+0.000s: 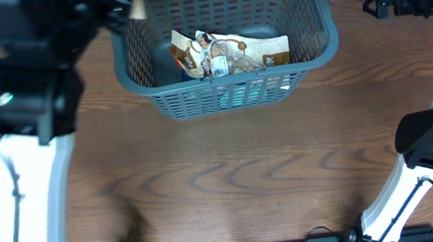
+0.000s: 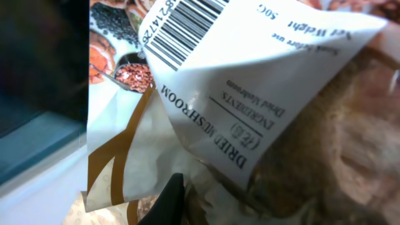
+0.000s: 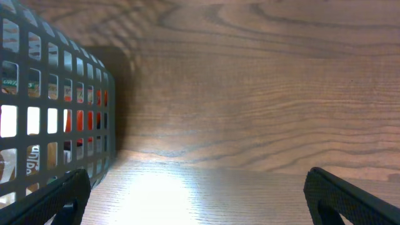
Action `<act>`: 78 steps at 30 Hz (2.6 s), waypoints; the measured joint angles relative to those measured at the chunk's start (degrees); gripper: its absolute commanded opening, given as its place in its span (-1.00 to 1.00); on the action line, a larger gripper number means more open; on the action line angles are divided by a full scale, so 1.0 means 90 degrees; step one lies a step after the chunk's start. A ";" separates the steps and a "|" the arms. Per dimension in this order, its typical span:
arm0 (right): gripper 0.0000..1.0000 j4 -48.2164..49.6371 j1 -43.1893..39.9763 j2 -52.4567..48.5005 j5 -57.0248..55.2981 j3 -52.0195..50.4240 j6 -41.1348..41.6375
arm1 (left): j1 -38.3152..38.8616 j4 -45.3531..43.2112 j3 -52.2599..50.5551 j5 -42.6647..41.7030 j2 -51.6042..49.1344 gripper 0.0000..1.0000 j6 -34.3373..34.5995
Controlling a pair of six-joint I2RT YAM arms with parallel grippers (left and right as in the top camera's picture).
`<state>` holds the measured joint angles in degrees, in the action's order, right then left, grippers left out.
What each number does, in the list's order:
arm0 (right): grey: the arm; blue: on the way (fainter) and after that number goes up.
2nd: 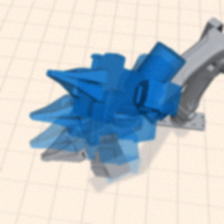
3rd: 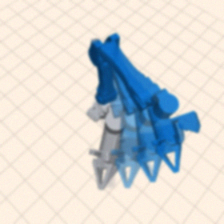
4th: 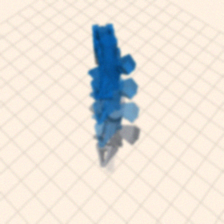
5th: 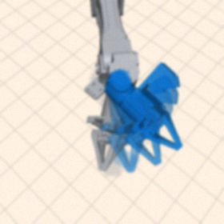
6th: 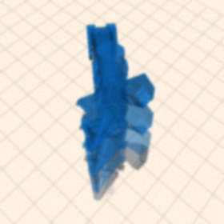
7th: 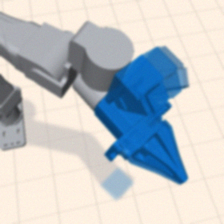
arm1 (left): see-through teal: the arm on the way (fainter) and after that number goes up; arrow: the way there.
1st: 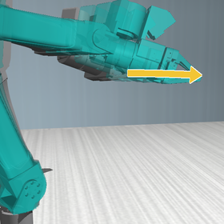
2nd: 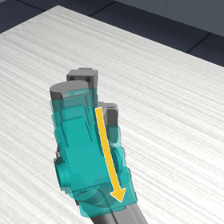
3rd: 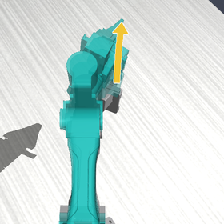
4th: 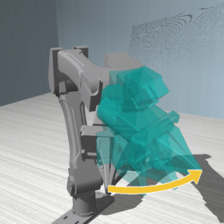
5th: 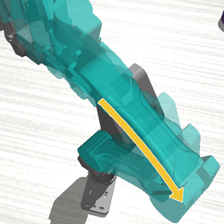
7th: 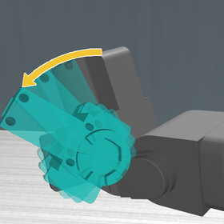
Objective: Pack container
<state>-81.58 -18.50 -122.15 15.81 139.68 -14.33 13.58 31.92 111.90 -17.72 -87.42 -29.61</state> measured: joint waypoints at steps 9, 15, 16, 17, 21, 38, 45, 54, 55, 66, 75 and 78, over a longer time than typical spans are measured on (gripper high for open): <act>0.98 -0.0027 0.0000 0.0000 -0.0002 0.0000 -0.0027 | 0.0942 0.0447 -0.0002 -0.0959 -0.1744 -0.88 -0.1049; 0.98 -0.0049 0.0000 0.0000 0.0000 0.0000 -0.0034 | 0.1049 0.1787 -0.0005 -0.0884 -0.2582 -0.89 -0.1484; 0.98 -0.0049 0.0000 0.0000 -0.0002 0.0000 -0.0041 | 0.1042 0.1919 -0.0005 -0.0838 -0.2664 -0.88 -0.1547; 0.98 -0.0049 0.0000 0.0000 -0.0002 0.0000 -0.0046 | 0.1039 0.2064 -0.0005 -0.0784 -0.2764 -0.89 -0.1586; 0.99 -0.0046 0.0000 0.0000 -0.0002 0.0000 -0.0051 | 0.1039 0.2295 -0.0005 -0.0588 -0.2970 -0.89 -0.1722; 0.98 0.0041 0.0000 0.0000 -0.0002 0.0000 -0.0146 | 0.1020 0.2404 -0.0005 0.0359 -0.2936 0.97 -0.1685; 0.99 0.0767 0.0000 0.0000 -0.0002 0.0000 0.0032 | 0.0517 0.2385 0.0192 0.1069 -0.2633 0.97 -0.0969; 0.98 0.1904 0.0000 0.0000 0.0029 0.0027 0.0202 | -0.0801 0.2312 0.0583 0.1554 -0.1678 0.97 0.0151; 0.98 0.2028 0.0000 0.0000 0.0029 0.0041 0.0204 | -0.0981 0.2312 0.0597 0.1581 -0.1557 0.97 0.0304; 0.99 0.2164 0.0168 -0.0005 -0.0270 0.0369 -0.0238 | -0.1919 0.2489 0.0610 0.1681 -0.0971 0.97 0.0920; 0.99 0.1263 0.0223 0.0114 -0.0296 0.0369 -0.0291 | -0.2397 0.3638 0.0610 0.1683 -0.0814 0.97 0.1443; 0.99 0.0753 0.0226 0.0304 -0.0304 0.0369 -0.0289 | -0.2499 0.4097 0.0610 0.1627 -0.0755 0.97 0.1481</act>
<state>-74.81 -16.47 -119.42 13.08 143.00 -16.93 -8.91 68.79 117.38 -3.07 -94.21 -16.27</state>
